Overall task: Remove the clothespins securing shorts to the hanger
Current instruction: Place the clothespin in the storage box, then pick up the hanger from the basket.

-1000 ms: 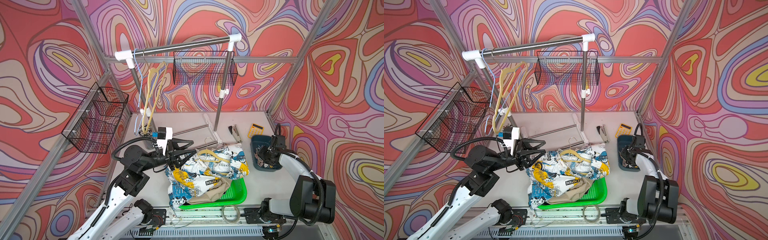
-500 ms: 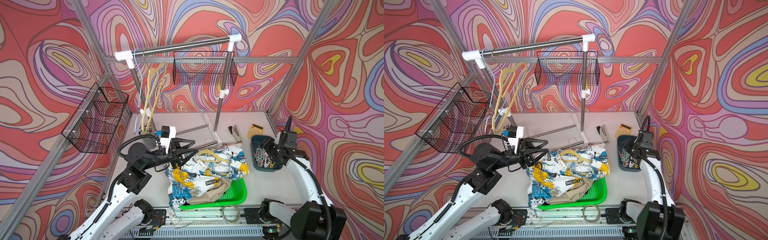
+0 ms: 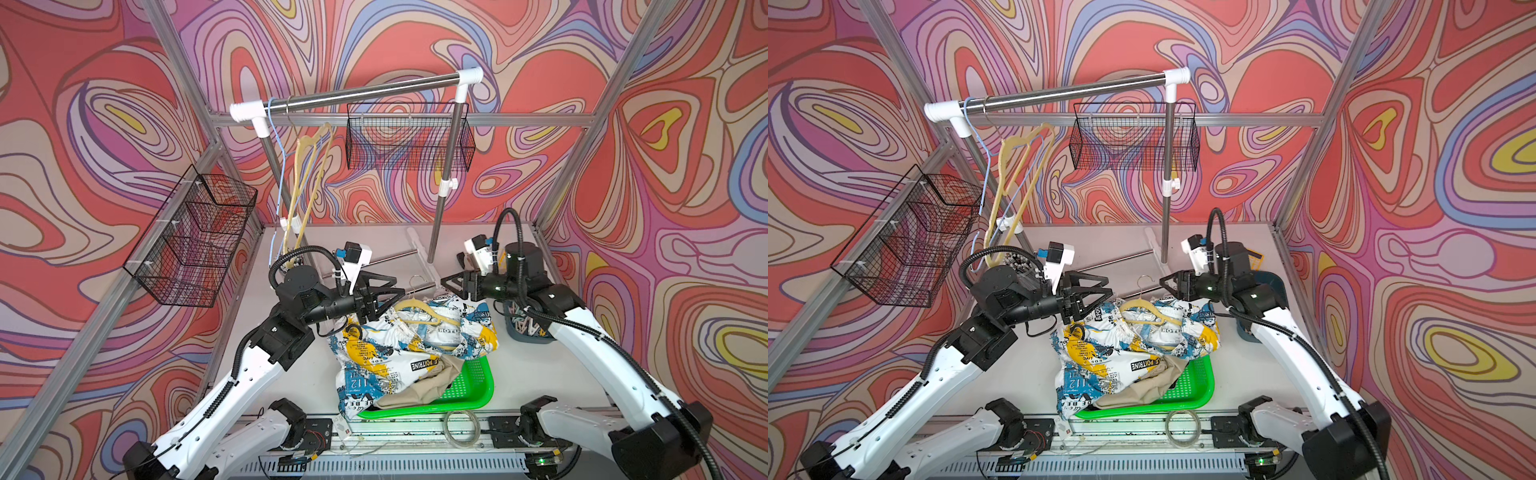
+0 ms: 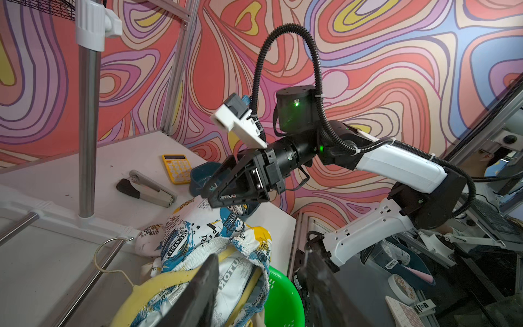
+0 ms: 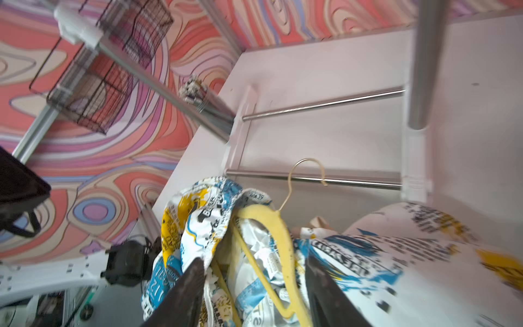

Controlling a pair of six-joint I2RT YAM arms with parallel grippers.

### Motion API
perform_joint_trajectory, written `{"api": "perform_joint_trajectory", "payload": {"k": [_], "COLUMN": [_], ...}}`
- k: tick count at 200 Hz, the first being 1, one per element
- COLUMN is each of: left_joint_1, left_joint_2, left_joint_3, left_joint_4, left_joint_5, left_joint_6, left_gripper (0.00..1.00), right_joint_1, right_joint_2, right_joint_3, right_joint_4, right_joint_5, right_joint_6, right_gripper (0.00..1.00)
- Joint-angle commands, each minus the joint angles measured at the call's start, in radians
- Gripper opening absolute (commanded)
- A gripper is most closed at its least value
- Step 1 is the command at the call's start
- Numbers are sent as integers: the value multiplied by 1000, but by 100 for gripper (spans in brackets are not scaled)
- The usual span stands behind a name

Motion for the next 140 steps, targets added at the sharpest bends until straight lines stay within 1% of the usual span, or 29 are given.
{"api": "perform_joint_trajectory", "payload": {"k": [1, 25, 45, 84, 140], "left_joint_1": [7, 7, 8, 8, 7], "left_joint_2": [-12, -18, -19, -26, -35], "left_joint_3": [41, 40, 40, 43, 40], "left_joint_4": [-28, -27, -22, -14, -23], "left_joint_5": [-16, -21, -13, -5, -3], "left_joint_6": [23, 16, 8, 5, 12], "left_gripper": [52, 53, 53, 53, 53], "right_joint_1": [61, 77, 78, 78, 78], "right_joint_2": [69, 134, 182, 262, 320], "right_joint_3": [2, -18, -21, -16, -27], "right_joint_4": [14, 74, 81, 98, 95], "right_joint_5": [-40, -26, 10, 20, 24], "right_joint_6": [-88, -85, -96, -115, -138], "right_gripper": [57, 55, 55, 54, 54]}}
